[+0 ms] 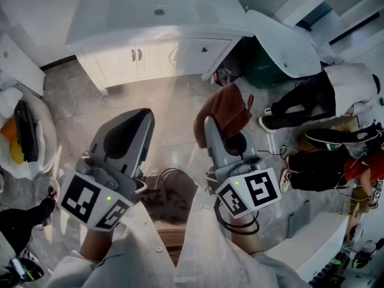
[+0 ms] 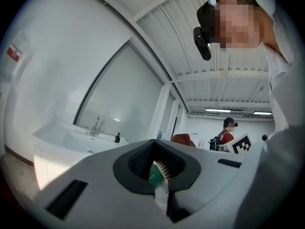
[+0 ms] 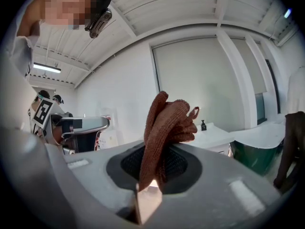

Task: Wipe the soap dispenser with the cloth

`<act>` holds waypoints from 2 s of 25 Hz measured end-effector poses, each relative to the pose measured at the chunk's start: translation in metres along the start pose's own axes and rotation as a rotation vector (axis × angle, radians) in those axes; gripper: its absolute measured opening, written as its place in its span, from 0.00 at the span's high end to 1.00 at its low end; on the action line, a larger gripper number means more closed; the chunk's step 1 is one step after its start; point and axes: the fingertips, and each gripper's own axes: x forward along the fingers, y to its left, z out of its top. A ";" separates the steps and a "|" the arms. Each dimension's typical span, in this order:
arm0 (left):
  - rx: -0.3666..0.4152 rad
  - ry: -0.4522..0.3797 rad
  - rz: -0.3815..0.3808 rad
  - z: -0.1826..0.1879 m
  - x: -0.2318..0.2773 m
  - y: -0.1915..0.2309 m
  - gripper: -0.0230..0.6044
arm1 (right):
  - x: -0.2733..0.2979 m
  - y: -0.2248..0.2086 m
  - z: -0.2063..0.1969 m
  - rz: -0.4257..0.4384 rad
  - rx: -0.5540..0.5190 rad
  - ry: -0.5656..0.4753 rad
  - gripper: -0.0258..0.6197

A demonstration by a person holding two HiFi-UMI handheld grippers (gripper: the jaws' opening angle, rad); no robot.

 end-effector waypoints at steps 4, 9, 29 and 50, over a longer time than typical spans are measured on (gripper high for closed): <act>-0.009 0.012 -0.042 -0.004 0.001 -0.005 0.96 | -0.010 0.000 -0.005 -0.043 0.006 0.010 0.87; -0.007 0.018 -0.085 -0.004 0.010 -0.012 0.96 | -0.020 -0.008 -0.006 -0.091 0.016 0.008 0.87; 0.013 0.061 -0.151 -0.023 0.144 -0.063 0.96 | -0.027 -0.147 0.006 -0.150 0.060 -0.004 0.87; 0.034 0.016 -0.090 -0.036 0.290 -0.110 0.96 | -0.018 -0.306 0.033 -0.087 0.041 -0.030 0.87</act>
